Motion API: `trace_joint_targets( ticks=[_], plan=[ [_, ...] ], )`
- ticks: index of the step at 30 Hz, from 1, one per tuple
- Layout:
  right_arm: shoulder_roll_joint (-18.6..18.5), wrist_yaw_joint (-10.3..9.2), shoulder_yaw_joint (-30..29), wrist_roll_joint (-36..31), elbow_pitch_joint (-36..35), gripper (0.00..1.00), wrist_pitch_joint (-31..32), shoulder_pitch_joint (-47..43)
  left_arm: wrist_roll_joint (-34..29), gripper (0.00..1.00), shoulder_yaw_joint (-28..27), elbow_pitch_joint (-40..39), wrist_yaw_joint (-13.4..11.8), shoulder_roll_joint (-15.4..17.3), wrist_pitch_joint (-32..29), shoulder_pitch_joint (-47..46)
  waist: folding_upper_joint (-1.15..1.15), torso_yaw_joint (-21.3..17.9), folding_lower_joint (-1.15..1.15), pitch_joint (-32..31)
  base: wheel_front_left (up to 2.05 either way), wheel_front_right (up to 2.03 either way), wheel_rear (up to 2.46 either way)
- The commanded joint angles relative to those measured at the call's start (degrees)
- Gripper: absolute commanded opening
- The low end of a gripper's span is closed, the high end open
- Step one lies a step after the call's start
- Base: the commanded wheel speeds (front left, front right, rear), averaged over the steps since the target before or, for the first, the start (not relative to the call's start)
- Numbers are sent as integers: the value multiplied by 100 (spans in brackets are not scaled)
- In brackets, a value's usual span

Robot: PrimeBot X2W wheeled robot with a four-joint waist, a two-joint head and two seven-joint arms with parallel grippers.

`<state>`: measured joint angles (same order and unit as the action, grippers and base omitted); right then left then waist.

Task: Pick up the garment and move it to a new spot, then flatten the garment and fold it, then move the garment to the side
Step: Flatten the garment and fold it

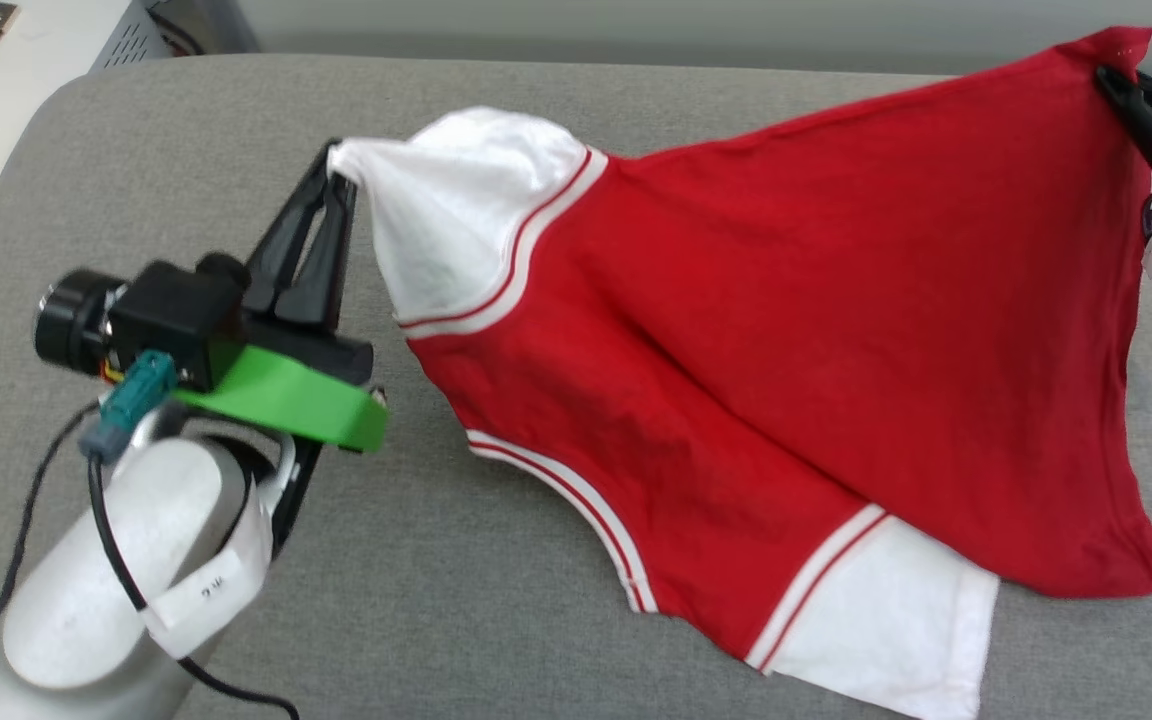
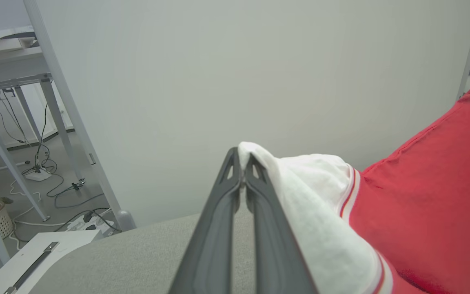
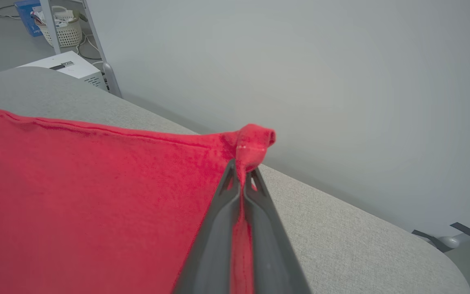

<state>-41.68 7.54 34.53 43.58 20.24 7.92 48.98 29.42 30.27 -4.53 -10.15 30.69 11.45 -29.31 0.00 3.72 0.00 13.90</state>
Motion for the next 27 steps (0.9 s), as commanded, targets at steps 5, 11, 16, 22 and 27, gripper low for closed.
trace_joint_targets(
  ticks=[5,11,16,22,27],
  plan=[
    [90,-5,-397,-235,-454,0,-1,144,-228,0,-89,12,240,128,-387,-1149,0,-333,0,63,0,0,0],
    [343,-5,-933,-688,-581,0,279,965,-306,0,-200,317,630,14,-692,-2821,0,-423,0,680,0,0,0],
    [403,-5,-1236,-1035,-553,0,460,2035,-534,0,-181,866,1028,-144,-898,-4514,0,-415,0,1288,0,0,0],
    [508,-5,-1466,-1413,-105,0,403,3553,-783,0,-202,1691,1387,-331,-959,-6422,0,-406,0,1887,0,0,0],
    [593,-5,-1468,-1668,473,0,174,4715,-941,0,-105,2469,1582,-502,-794,-7673,0,-393,0,2173,0,0,0]
  ],
)
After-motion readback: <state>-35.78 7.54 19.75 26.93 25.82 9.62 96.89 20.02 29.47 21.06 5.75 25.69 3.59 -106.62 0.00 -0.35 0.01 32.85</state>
